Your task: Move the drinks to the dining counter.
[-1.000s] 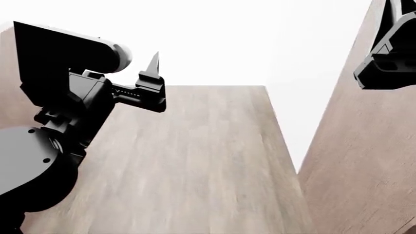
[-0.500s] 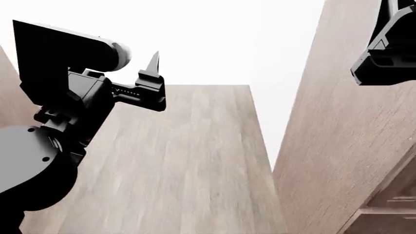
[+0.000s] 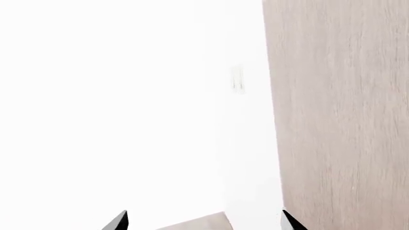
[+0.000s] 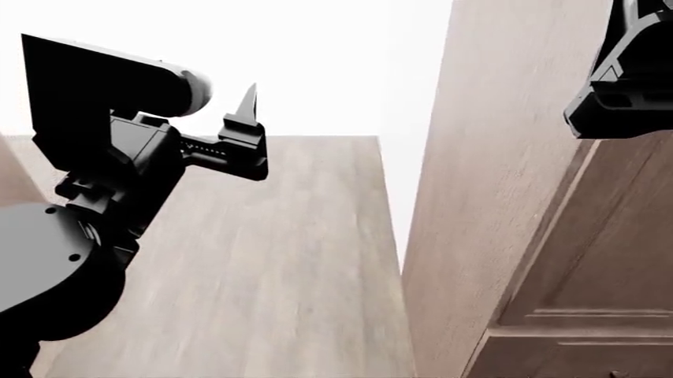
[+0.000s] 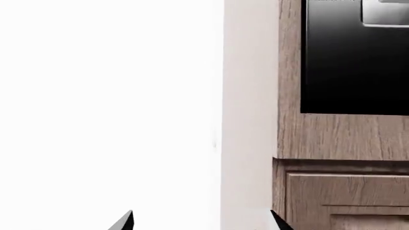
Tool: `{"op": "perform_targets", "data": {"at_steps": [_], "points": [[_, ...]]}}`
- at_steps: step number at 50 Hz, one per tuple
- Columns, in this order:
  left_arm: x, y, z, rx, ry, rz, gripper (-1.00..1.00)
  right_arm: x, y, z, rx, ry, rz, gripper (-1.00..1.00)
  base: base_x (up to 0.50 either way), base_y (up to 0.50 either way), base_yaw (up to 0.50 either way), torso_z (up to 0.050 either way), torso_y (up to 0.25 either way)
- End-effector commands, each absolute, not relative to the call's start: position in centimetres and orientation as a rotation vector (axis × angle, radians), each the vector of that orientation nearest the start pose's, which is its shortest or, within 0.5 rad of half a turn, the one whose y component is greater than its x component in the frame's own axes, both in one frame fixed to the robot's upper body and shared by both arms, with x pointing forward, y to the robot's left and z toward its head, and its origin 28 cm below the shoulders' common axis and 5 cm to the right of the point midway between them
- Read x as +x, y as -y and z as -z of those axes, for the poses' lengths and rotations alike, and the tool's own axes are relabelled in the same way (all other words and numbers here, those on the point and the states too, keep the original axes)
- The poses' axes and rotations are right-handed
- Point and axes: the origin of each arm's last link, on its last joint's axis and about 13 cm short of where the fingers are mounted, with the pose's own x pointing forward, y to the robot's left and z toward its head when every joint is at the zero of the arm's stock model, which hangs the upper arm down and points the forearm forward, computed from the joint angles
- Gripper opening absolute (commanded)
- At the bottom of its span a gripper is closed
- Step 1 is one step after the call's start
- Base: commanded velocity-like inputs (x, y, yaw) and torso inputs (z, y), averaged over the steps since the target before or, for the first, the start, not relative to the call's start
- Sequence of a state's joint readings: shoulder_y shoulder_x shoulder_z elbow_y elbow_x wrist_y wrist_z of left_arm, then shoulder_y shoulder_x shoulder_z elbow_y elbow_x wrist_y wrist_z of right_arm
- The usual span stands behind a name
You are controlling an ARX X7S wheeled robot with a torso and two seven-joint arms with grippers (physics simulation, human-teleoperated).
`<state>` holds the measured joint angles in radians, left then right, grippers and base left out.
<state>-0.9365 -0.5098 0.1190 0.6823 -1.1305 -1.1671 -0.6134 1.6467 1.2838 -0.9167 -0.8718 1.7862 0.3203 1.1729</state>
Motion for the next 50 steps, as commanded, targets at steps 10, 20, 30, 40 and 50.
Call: {"op": "perform_targets", "data": {"at_steps": [10,20,30,40,50], "points": [[23.19,-21.84,-27.77,0.128,0.213,0.229,1.00,14.35,13.78,-33.88,-0.023,0.383,0.015,1.00,-0.05,-0.50,0.00,0.000,0.000],[23.06,-21.87,-27.92,0.130,0.217,0.227,1.00,14.24,13.79,-33.92,-0.025,0.383,0.016,1.00,-0.05,-0.50,0.00,0.000,0.000],[23.12,-21.89,-27.83,0.130,0.213,0.226,1.00,14.23,13.79,-33.95,-0.028,0.377,0.020,1.00,-0.21,-0.50,0.00,0.000,0.000],[23.02,-21.92,-27.97,0.130,0.216,0.223,1.00,14.22,13.84,-33.91,-0.018,0.373,0.022,1.00,-0.21,-0.50,0.00,0.000,0.000],[23.18,-21.81,-27.85,0.132,0.214,0.227,1.00,14.28,13.98,-33.83,-0.013,0.372,0.027,1.00,-0.17,-0.50,0.00,0.000,0.000]]}}
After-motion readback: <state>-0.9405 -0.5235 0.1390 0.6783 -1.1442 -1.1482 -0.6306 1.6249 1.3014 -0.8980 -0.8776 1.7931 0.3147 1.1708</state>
